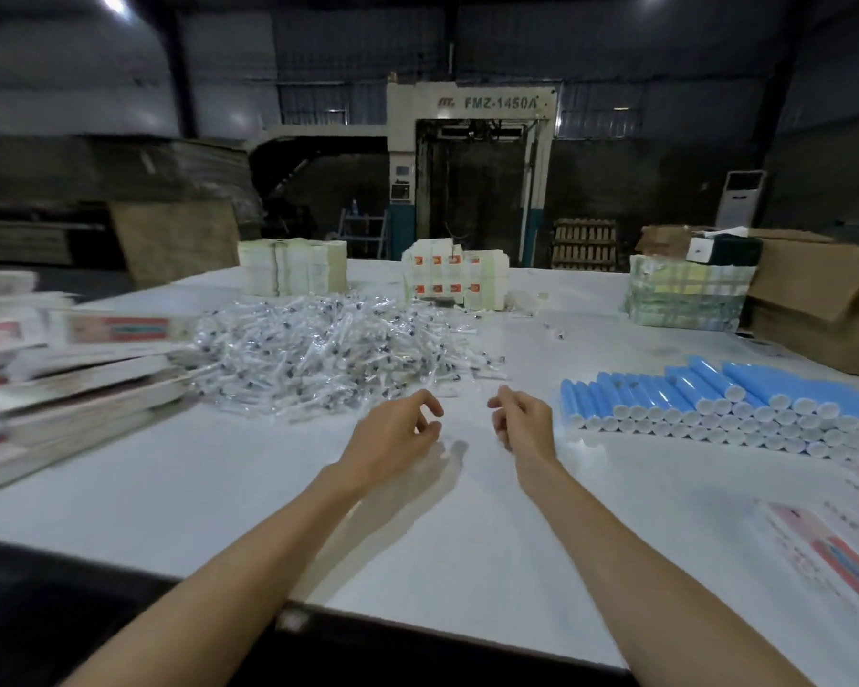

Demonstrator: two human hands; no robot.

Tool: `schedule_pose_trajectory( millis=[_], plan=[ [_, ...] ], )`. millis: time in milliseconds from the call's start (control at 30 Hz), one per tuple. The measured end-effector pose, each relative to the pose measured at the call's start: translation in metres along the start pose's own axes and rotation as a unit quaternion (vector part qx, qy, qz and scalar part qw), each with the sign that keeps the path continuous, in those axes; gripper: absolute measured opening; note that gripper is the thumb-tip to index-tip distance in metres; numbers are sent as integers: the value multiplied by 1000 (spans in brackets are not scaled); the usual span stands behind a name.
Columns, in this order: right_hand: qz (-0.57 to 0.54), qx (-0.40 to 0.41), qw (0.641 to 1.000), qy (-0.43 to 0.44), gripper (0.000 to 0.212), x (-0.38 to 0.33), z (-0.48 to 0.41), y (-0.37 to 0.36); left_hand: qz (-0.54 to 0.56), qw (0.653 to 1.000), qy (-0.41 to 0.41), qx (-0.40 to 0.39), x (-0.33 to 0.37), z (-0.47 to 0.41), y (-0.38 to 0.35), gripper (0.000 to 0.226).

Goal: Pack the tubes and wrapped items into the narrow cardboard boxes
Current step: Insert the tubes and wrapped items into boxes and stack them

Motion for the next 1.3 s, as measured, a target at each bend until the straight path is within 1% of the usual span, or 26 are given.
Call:
schedule_pose_trajectory(
  millis=[133,200,267,333,400,467,533,600,733,833,900,933,1100,1233,1300],
  plan=[
    [5,-37,999,5,30,14,-13,0,-93,993,48,48,-40,27,50,17],
    [-3,-44,999,9,29,17,-16,2,-178,979,73,63,-64,40,81,24],
    [1,-47,999,16,29,21,-18,1,-277,952,113,61,-90,55,114,32],
    [9,-48,999,20,29,23,-19,-1,-353,920,158,62,-115,70,148,38],
    [10,-51,998,24,30,24,-21,-2,-409,889,194,73,-137,83,179,41],
    [15,-53,998,29,30,24,-23,-4,-447,864,213,90,-154,89,208,41],
    [20,-56,998,34,30,24,-23,-5,-468,851,221,88,-168,87,233,40],
    [24,-62,997,38,31,25,-23,-5,-477,847,219,81,-180,79,254,40],
    [27,-65,997,38,32,25,-22,-5,-485,845,217,57,-204,53,274,55],
    [30,-71,996,38,31,25,-20,-5,-489,834,255,7,-228,37,276,55],
    [30,-74,996,38,31,24,-20,-5,-495,818,291,-42,-243,35,276,49],
    [30,-74,996,39,31,23,-20,-5,-503,812,292,-54,-249,36,277,46],
    [33,-70,996,32,30,22,-23,-4,-529,824,204,-20,-260,41,279,33],
    [34,-72,996,26,31,24,-22,-5,-537,826,171,-2,-253,41,280,30],
    [35,-73,996,22,31,23,-21,-5,-541,828,148,22,-244,39,278,28]
  ],
)
Point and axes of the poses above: each hand's wrist, its own z-axis away from the middle knuckle, its own y-axis out of the back of the hand, x = y × z, the point moved 1 cm from there along -z, towards the middle knuckle, and after that the axes turned 10 degrees about -y, right-handed, at the moved point
